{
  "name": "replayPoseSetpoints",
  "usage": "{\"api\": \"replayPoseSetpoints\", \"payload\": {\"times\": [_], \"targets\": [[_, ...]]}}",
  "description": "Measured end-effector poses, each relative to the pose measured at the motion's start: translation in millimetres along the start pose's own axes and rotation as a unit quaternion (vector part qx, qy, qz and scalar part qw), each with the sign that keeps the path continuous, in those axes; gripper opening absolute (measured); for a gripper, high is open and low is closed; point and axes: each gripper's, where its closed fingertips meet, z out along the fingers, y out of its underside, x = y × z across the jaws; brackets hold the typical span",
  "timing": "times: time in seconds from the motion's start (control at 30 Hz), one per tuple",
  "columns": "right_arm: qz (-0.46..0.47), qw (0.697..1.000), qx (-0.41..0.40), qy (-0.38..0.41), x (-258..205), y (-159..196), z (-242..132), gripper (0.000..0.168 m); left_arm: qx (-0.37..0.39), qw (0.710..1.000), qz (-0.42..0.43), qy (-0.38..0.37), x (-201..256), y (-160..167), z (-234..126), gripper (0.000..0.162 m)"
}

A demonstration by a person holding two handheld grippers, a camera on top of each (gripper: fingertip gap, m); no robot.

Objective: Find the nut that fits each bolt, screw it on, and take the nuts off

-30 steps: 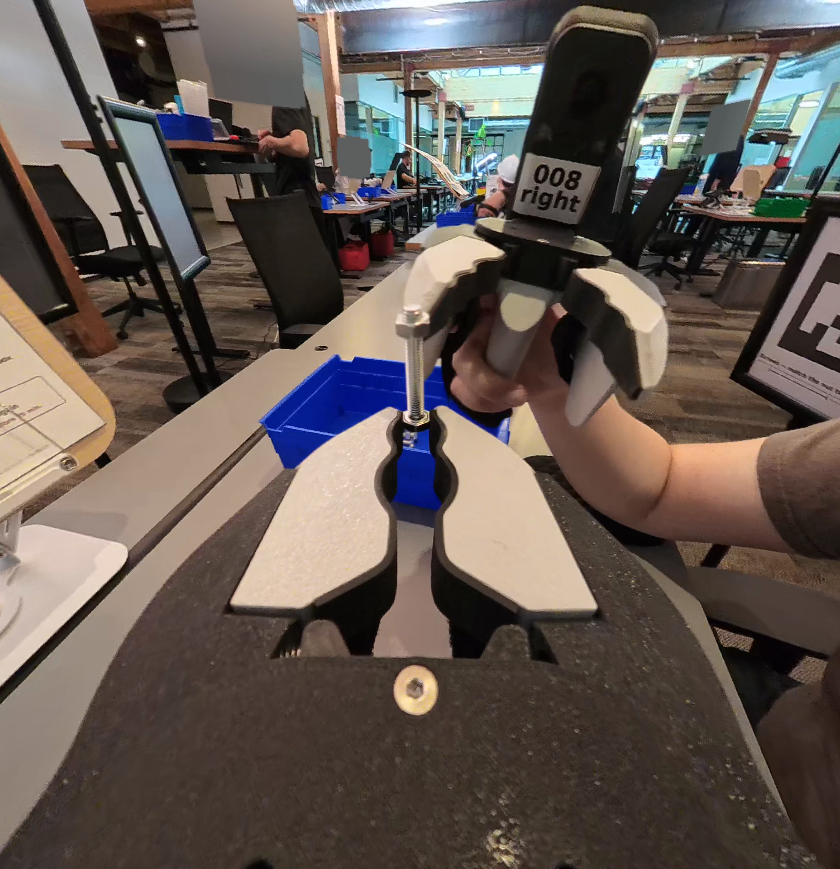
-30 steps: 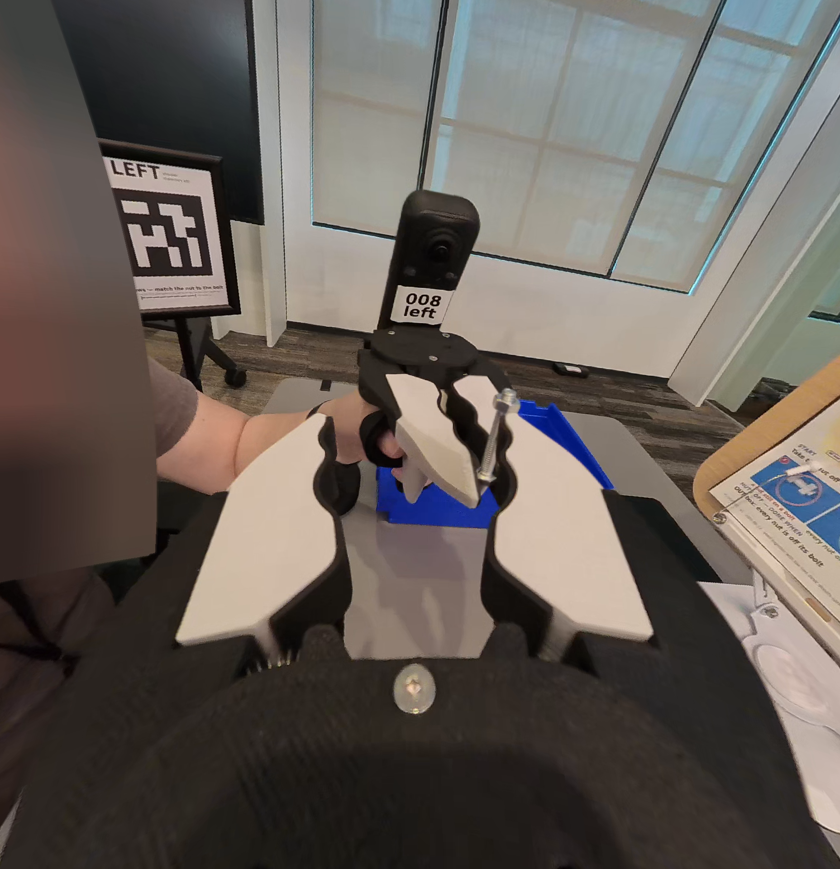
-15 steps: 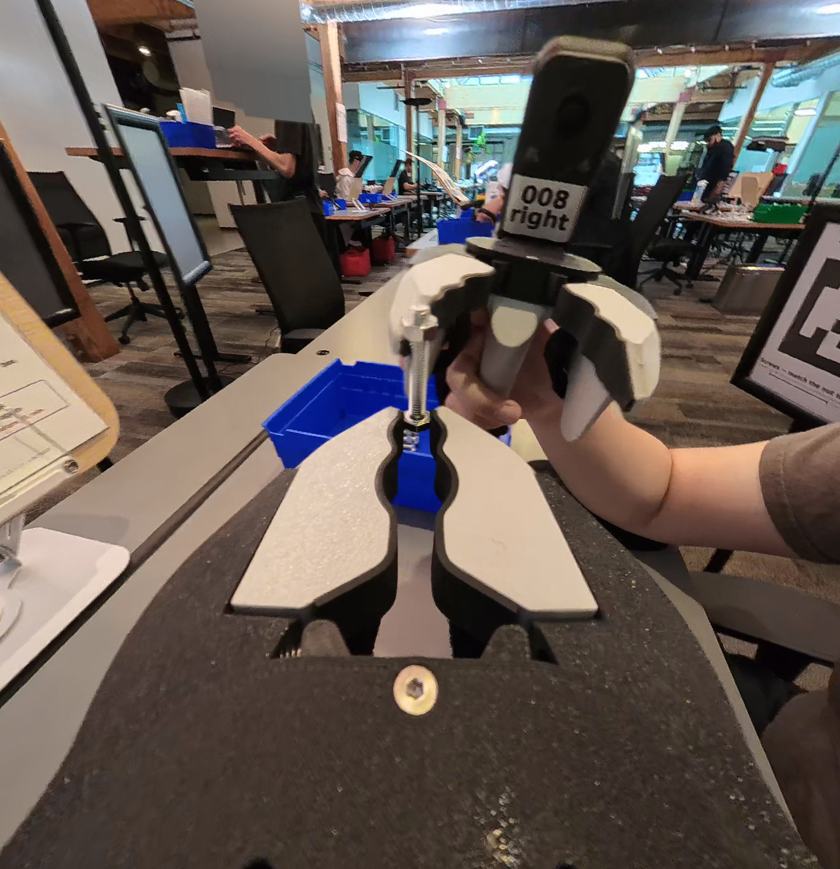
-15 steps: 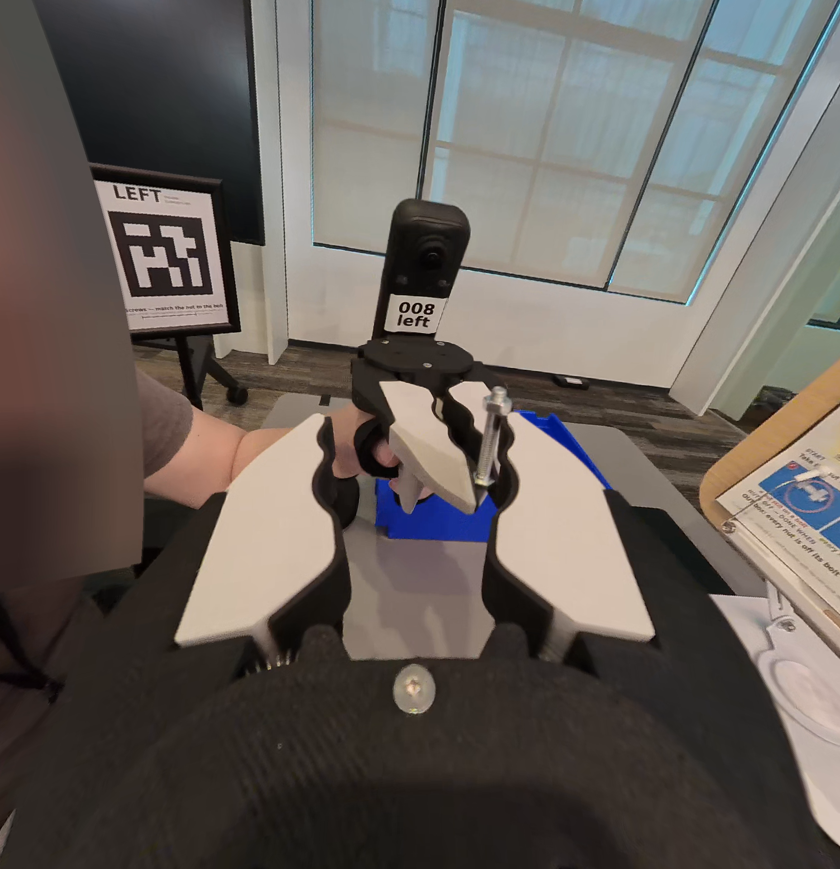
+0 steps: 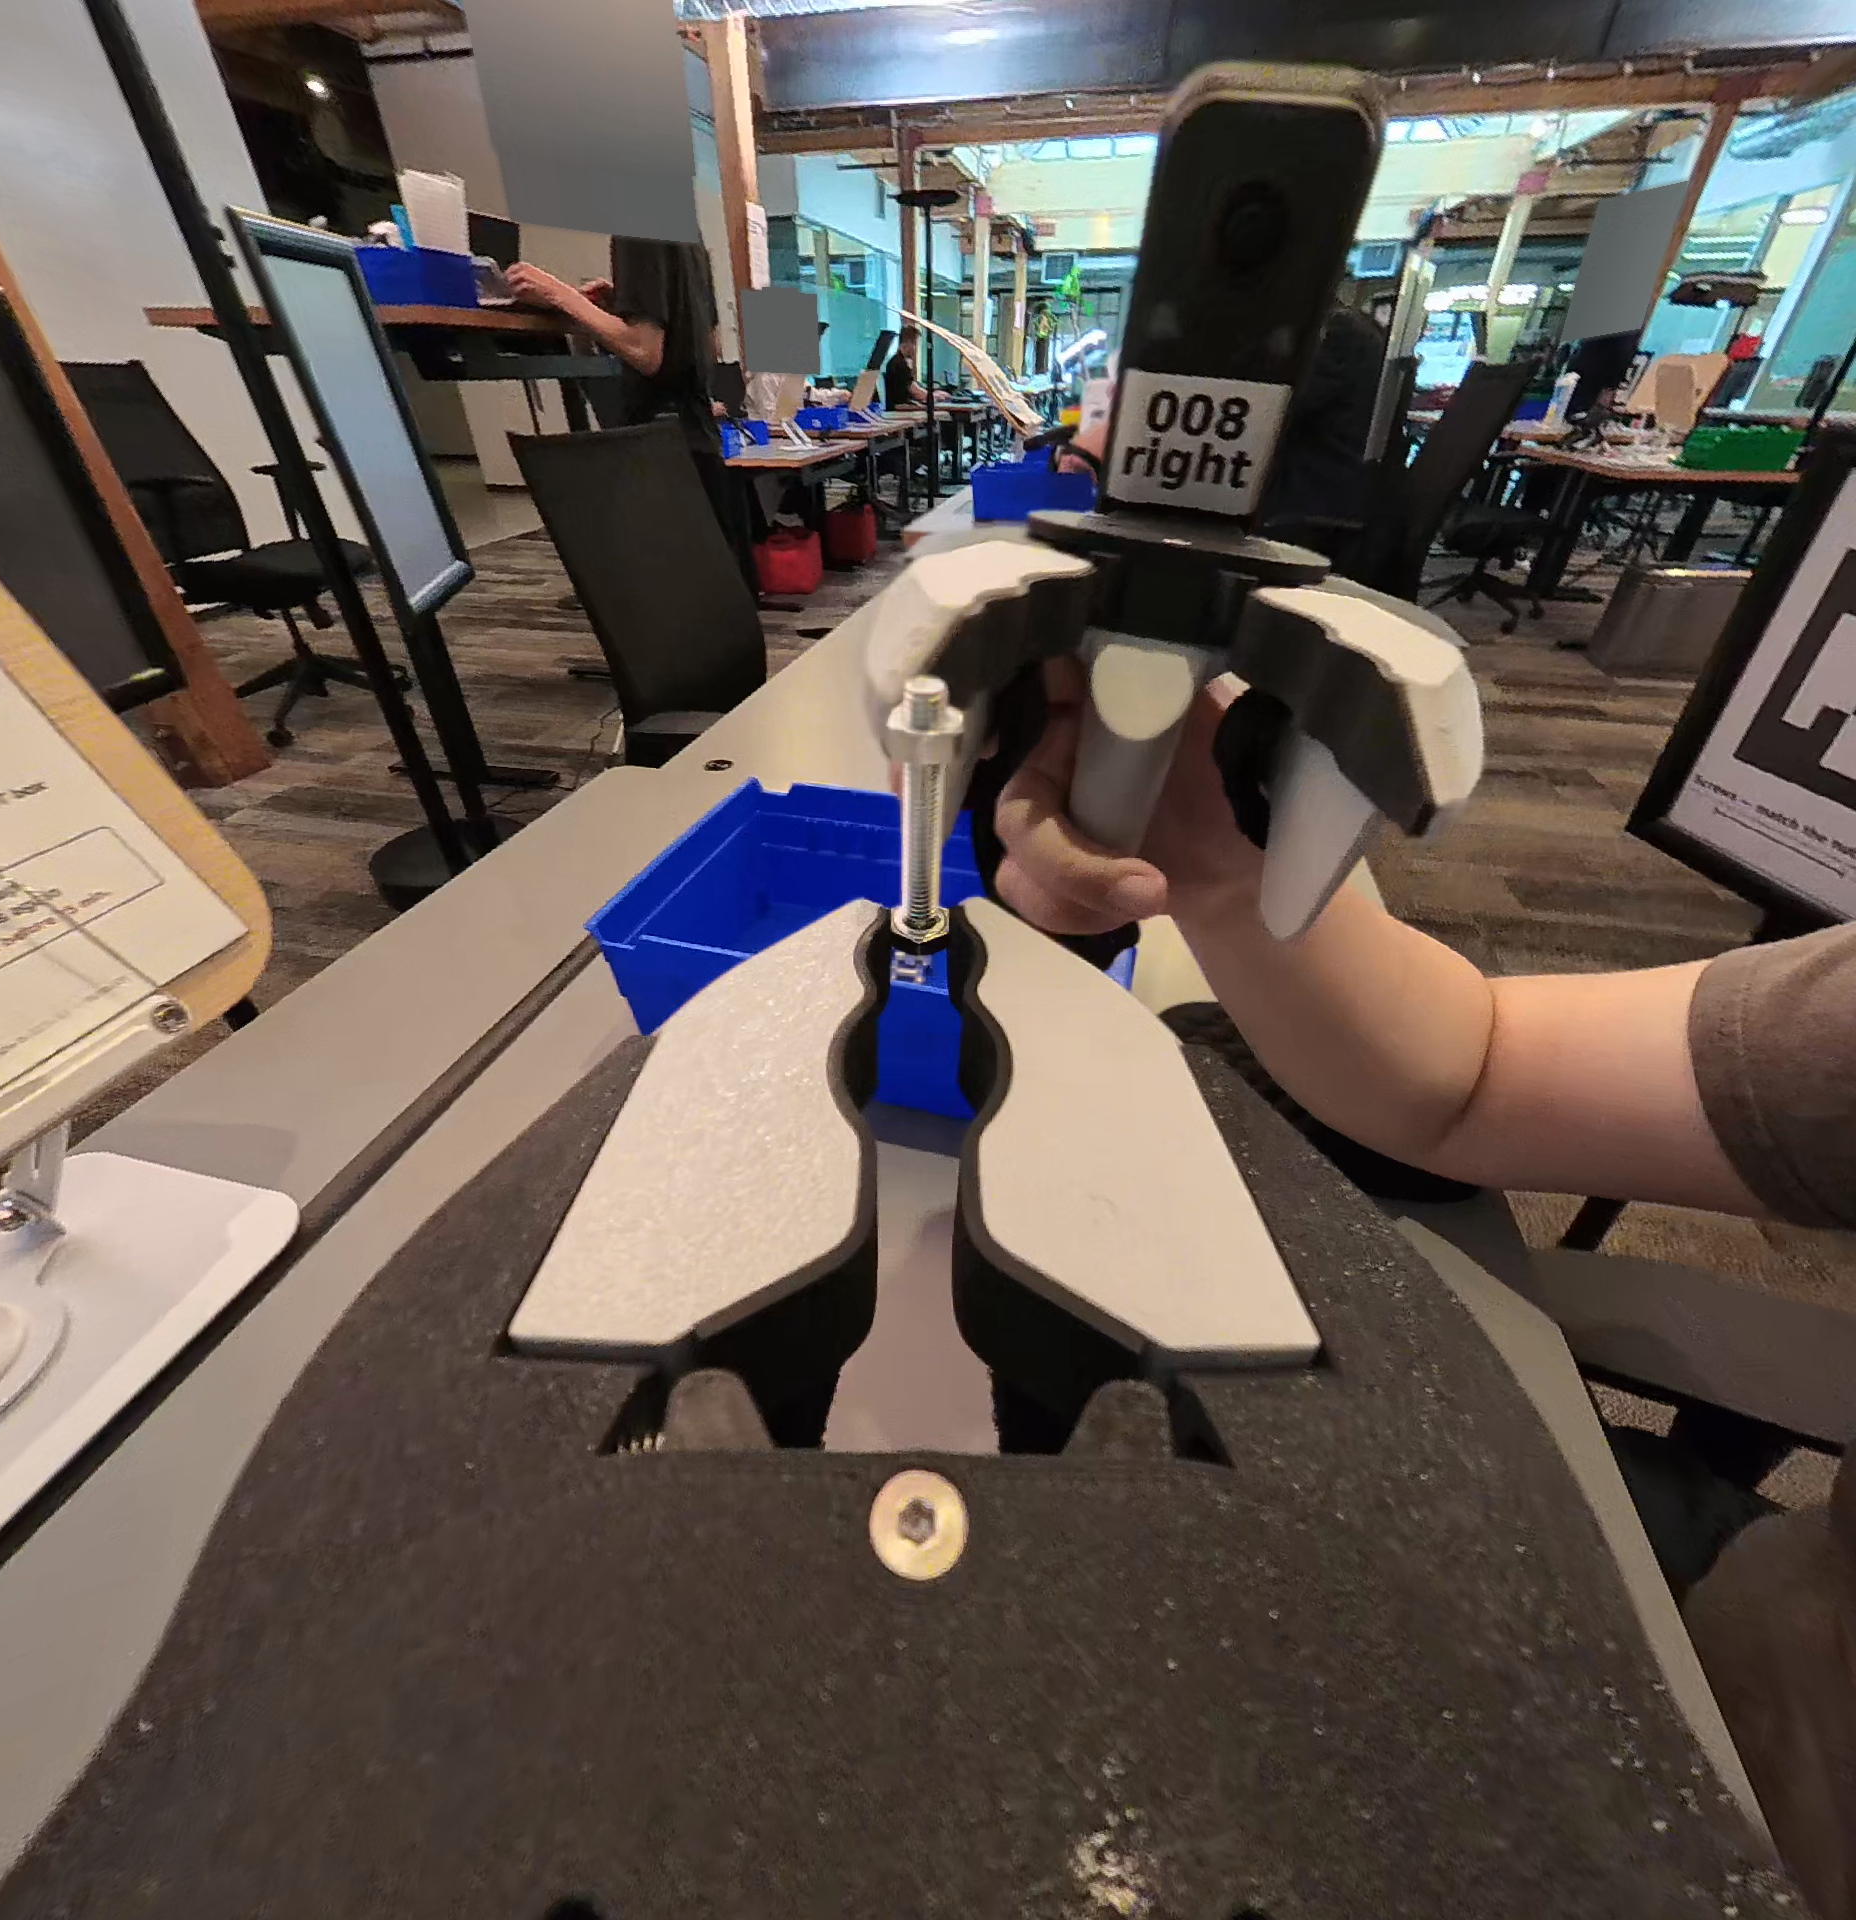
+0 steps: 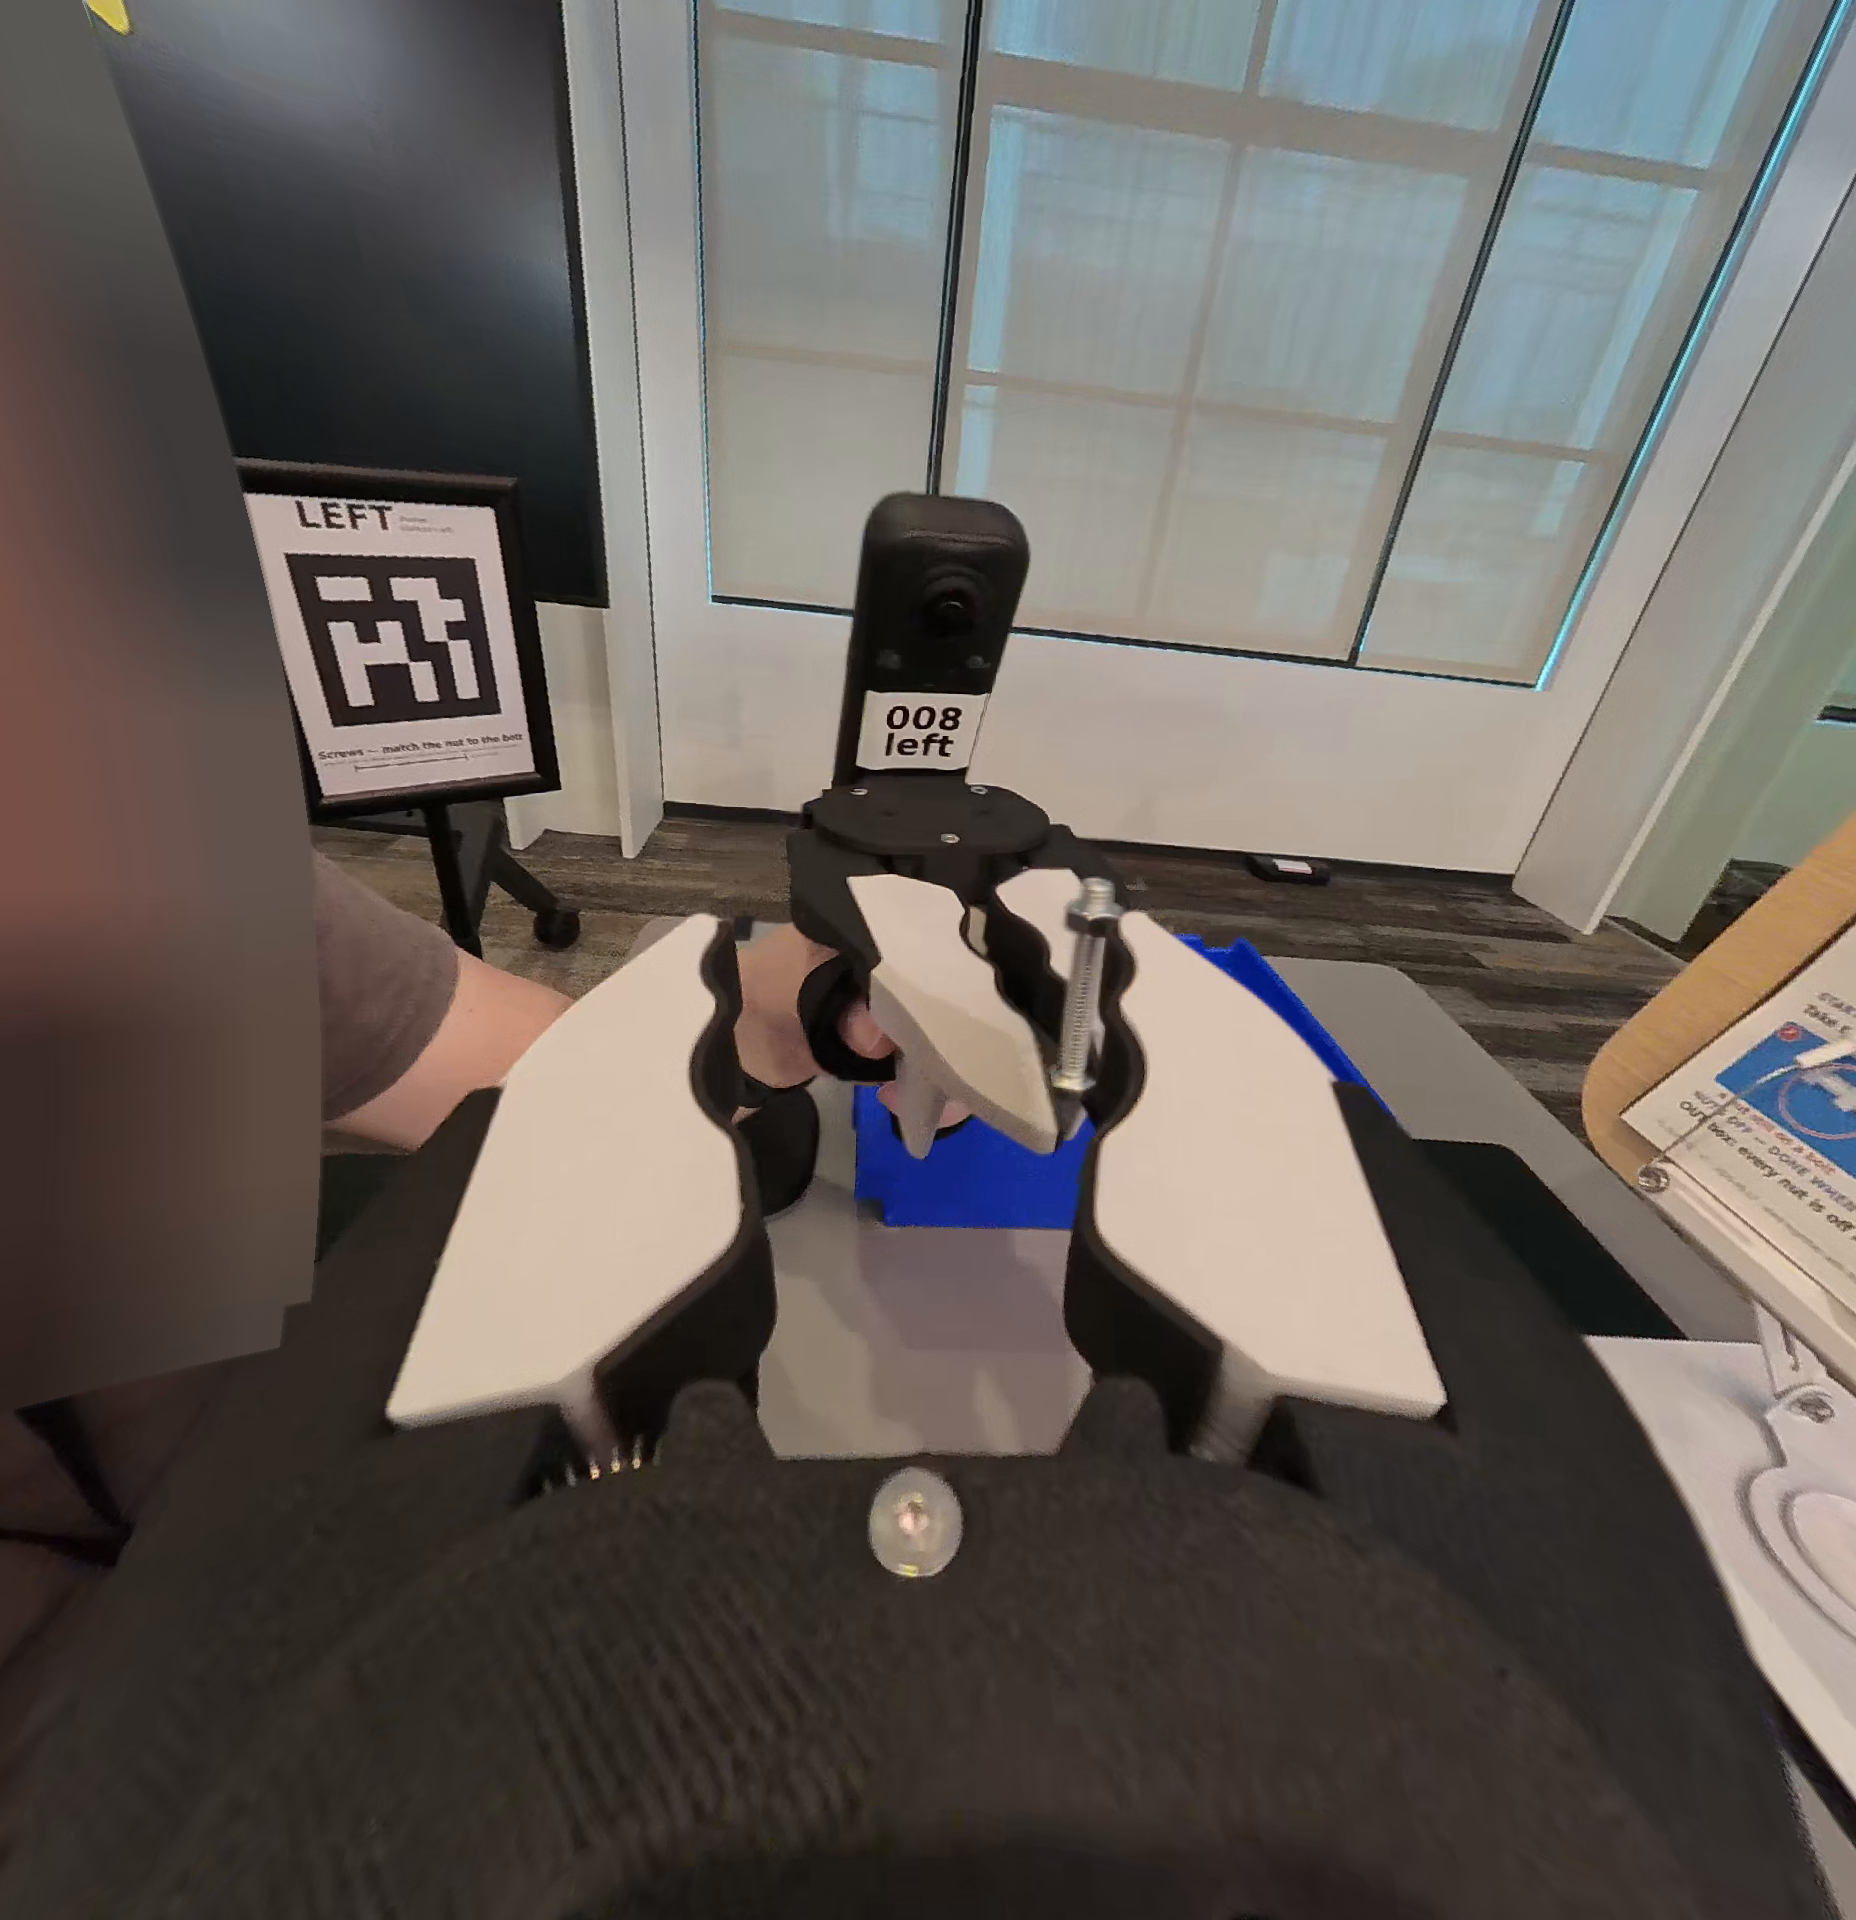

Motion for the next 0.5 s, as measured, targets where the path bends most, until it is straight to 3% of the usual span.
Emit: {"api": "replayPoseSetpoints", "payload": {"times": [0.33, 0.5], "targets": [[0.017, 1.000, -0.002, 0.003, 4, 7, 7, 0.066, -0.014, 1.000, 0.007, 0.026, 12, 6, 7, 0.010], [0.007, 1.000, -0.014, 0.002, 1, 6, 4, 0.068, -0.007, 1.000, 0.005, 0.001, 0, 2, 1, 0.010]]}}
